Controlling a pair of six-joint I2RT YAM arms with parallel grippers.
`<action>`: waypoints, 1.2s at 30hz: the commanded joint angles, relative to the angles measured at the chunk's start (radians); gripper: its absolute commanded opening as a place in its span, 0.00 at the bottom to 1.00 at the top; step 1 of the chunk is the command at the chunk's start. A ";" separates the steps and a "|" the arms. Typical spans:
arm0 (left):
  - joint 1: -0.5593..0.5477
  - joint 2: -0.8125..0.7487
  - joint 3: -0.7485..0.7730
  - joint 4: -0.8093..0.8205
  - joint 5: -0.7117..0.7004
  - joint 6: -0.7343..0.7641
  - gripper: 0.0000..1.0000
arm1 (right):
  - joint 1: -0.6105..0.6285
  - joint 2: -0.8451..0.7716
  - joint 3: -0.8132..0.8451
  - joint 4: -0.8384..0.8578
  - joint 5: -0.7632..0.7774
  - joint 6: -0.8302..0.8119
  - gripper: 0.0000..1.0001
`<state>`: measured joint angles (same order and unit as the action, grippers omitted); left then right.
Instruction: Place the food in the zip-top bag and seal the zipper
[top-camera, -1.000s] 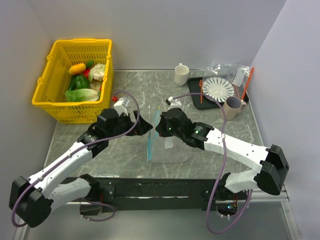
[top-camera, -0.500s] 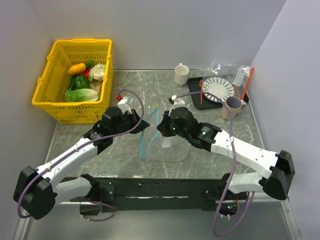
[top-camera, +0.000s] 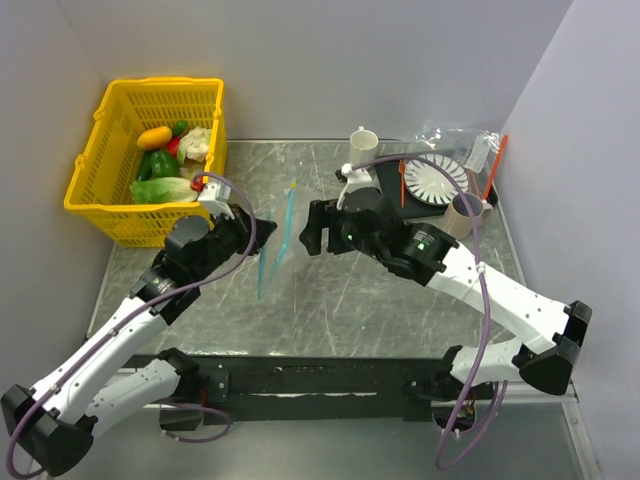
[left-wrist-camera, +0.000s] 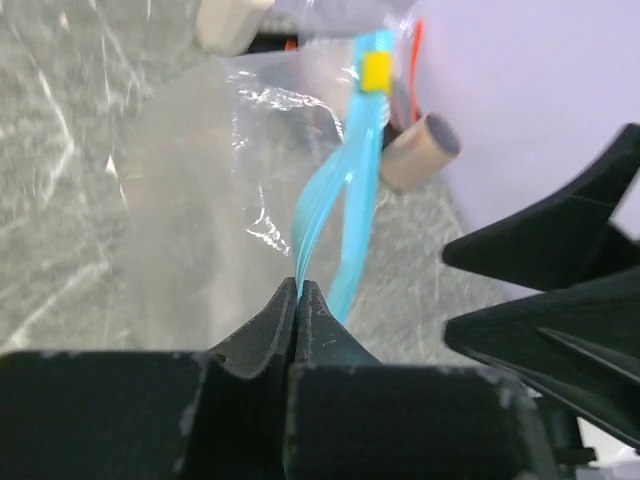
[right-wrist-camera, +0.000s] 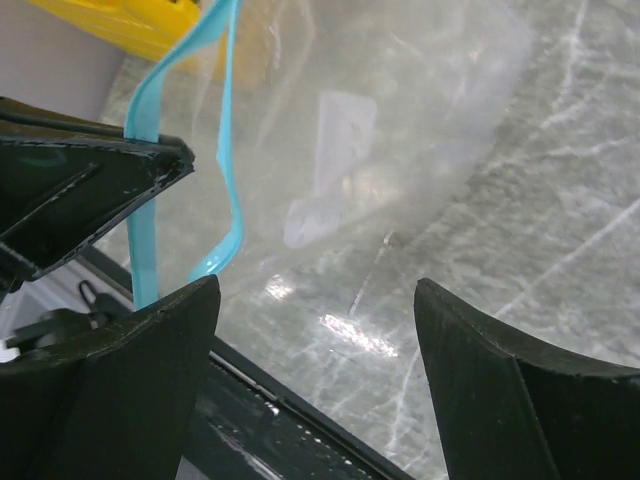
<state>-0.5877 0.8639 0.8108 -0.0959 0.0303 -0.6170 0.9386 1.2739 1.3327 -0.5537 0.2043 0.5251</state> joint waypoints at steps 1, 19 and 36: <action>-0.004 -0.025 0.062 -0.022 -0.027 0.017 0.01 | 0.011 0.048 0.106 -0.034 -0.052 -0.043 0.86; -0.004 -0.031 0.025 0.015 -0.024 -0.035 0.01 | 0.063 0.208 0.206 0.015 -0.059 -0.020 0.76; -0.004 -0.086 0.010 -0.074 -0.130 -0.066 0.01 | 0.114 0.393 0.385 -0.164 0.311 -0.025 0.72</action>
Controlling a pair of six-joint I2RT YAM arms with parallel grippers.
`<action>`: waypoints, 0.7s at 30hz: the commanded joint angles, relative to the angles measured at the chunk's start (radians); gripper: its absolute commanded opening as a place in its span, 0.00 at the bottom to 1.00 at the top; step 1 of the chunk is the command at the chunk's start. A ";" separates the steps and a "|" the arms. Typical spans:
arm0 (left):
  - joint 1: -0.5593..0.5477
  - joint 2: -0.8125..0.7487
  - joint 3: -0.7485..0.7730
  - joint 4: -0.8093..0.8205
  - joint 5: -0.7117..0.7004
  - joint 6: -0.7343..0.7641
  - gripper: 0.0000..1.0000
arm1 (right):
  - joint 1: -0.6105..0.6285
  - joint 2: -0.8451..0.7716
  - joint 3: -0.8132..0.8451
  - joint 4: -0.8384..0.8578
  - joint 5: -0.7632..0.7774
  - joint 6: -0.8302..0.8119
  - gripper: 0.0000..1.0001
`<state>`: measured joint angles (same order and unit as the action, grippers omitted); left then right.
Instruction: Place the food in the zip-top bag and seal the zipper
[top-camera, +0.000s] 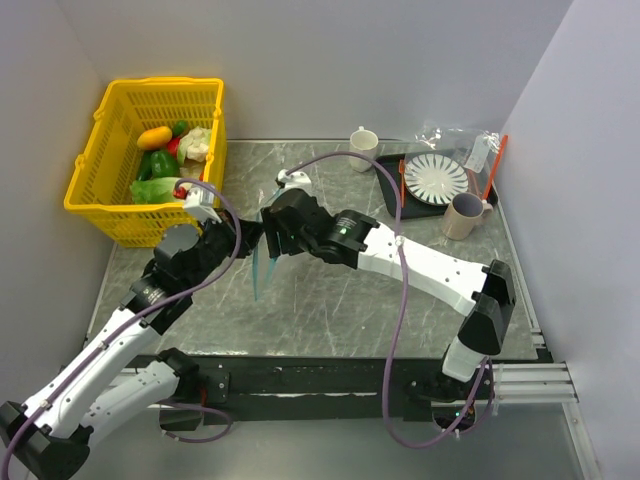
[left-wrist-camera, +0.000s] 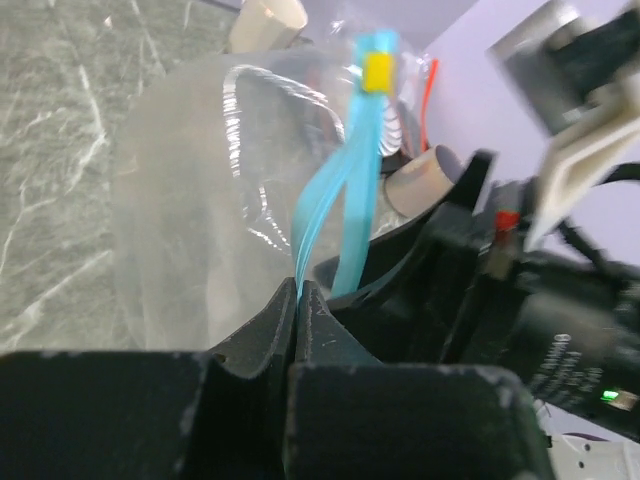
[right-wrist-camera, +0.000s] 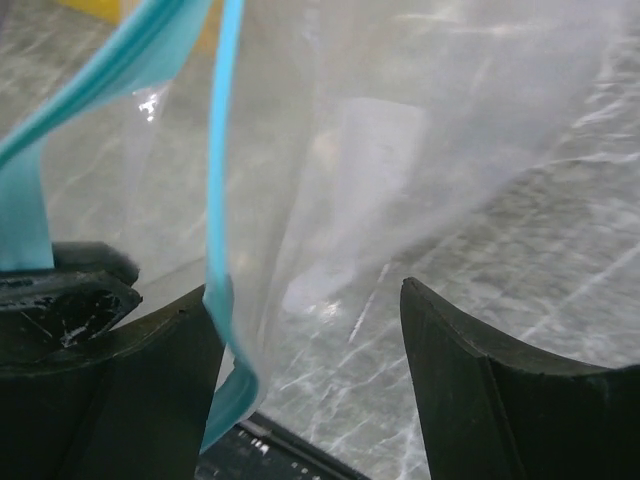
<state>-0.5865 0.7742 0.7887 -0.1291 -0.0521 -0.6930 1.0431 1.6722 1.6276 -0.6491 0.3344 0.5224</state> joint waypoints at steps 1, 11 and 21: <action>-0.006 0.005 0.035 -0.050 -0.052 0.018 0.01 | 0.011 -0.002 0.097 -0.102 0.205 -0.038 0.71; -0.006 0.028 0.047 -0.099 -0.109 0.030 0.01 | 0.008 -0.009 0.152 -0.221 0.347 -0.102 0.70; -0.006 0.054 0.017 -0.099 -0.129 0.023 0.01 | -0.026 -0.097 0.134 -0.296 0.374 -0.140 0.71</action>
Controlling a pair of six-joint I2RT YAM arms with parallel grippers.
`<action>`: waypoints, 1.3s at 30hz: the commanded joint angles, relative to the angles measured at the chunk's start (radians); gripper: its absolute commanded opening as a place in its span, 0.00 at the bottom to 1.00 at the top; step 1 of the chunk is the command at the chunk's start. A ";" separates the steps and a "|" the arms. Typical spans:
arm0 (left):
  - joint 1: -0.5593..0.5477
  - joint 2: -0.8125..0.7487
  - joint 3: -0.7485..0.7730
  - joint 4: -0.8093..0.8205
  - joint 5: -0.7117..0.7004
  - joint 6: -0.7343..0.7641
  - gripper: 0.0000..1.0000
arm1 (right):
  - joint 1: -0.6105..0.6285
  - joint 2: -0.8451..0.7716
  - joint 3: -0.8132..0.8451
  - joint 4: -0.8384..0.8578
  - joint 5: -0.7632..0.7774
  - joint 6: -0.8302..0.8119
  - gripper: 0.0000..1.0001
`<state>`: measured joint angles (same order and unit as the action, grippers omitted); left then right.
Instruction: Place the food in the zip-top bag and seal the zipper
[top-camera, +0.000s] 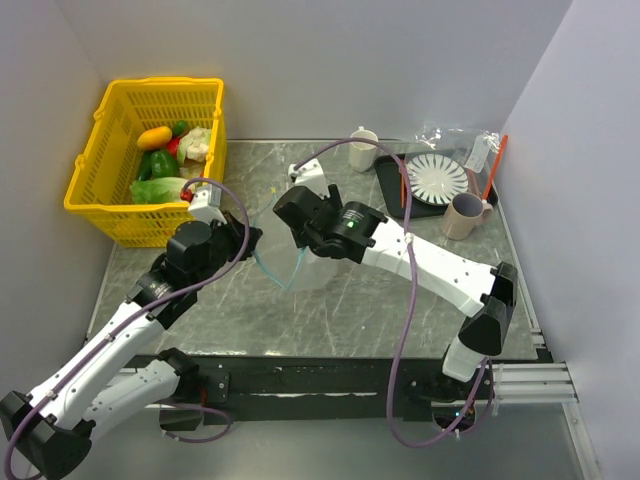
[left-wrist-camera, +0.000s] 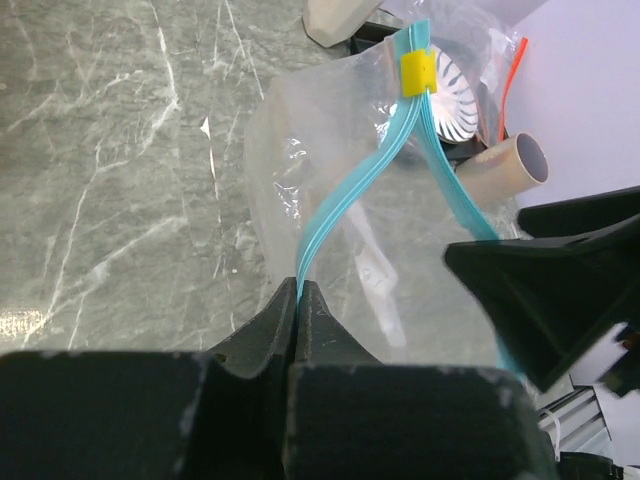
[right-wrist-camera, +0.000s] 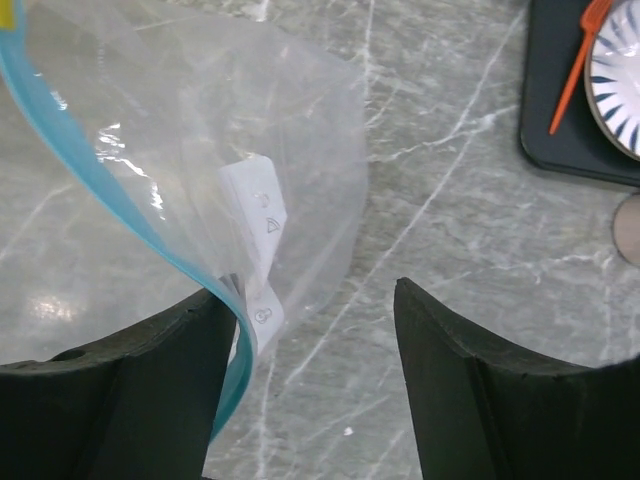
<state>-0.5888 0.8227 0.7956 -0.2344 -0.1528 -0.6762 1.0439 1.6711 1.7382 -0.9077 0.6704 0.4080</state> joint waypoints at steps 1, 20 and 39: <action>-0.003 0.007 0.010 0.004 -0.031 0.006 0.01 | -0.033 -0.118 0.018 -0.039 0.031 -0.025 0.72; -0.003 0.021 -0.016 0.044 0.025 -0.040 0.01 | -0.077 -0.225 -0.020 0.050 -0.305 -0.037 0.85; -0.003 0.021 -0.013 0.061 0.045 -0.045 0.01 | -0.097 -0.235 0.015 0.102 -0.460 -0.026 0.88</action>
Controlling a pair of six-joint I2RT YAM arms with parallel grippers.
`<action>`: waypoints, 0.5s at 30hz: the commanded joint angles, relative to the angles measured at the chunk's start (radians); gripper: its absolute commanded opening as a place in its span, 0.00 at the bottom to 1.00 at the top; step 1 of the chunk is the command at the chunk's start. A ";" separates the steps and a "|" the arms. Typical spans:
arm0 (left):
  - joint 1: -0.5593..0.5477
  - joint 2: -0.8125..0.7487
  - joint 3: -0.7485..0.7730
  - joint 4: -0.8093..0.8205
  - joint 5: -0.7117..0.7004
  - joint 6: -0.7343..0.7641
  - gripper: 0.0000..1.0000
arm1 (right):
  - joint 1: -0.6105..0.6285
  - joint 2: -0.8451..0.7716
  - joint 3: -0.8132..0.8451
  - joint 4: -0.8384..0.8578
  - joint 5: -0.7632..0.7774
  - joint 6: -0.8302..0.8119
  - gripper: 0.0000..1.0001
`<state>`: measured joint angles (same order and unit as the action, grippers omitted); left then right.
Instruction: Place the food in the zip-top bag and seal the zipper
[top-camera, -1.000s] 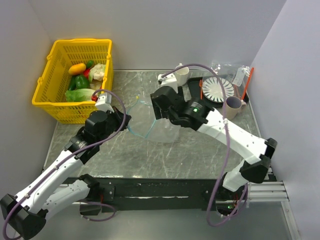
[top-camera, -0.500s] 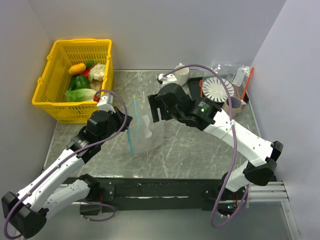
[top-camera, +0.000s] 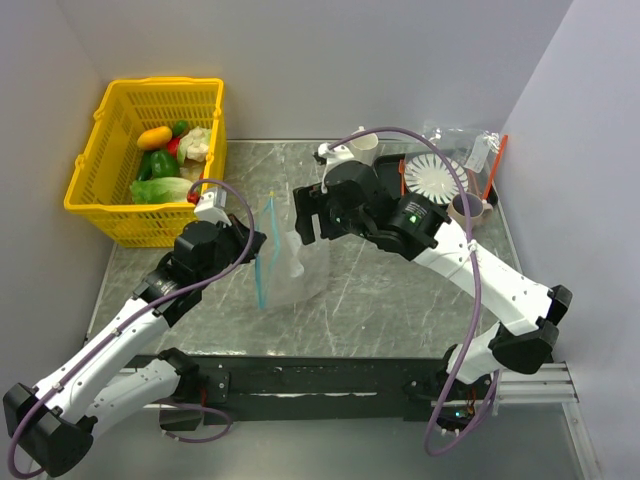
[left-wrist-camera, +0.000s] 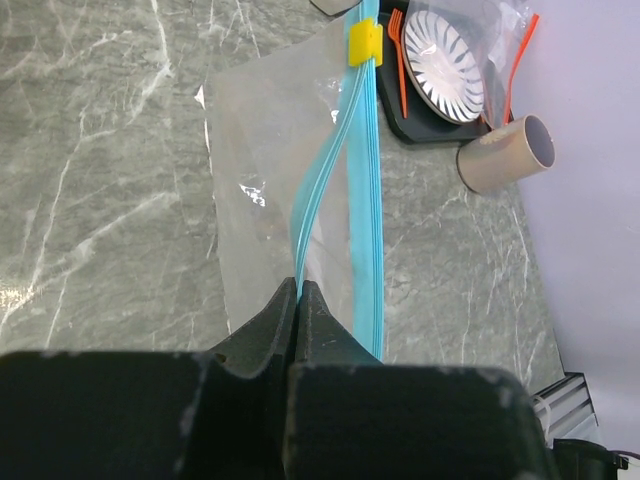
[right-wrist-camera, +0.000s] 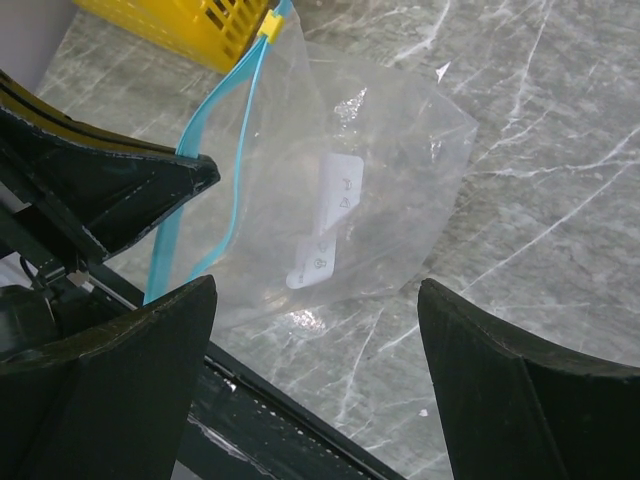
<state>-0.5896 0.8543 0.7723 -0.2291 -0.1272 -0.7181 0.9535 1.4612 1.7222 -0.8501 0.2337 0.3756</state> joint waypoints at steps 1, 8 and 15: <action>-0.003 -0.011 0.012 0.057 0.023 0.000 0.01 | -0.007 -0.019 0.033 0.043 -0.022 0.011 0.88; -0.003 0.002 0.033 0.040 0.023 0.008 0.01 | -0.005 0.005 0.027 0.069 -0.049 0.043 0.80; -0.003 -0.009 0.036 0.059 0.032 -0.009 0.01 | 0.025 0.094 0.062 0.086 -0.089 0.074 0.66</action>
<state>-0.5896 0.8555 0.7727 -0.2272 -0.1146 -0.7193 0.9581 1.5047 1.7336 -0.8104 0.1741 0.4244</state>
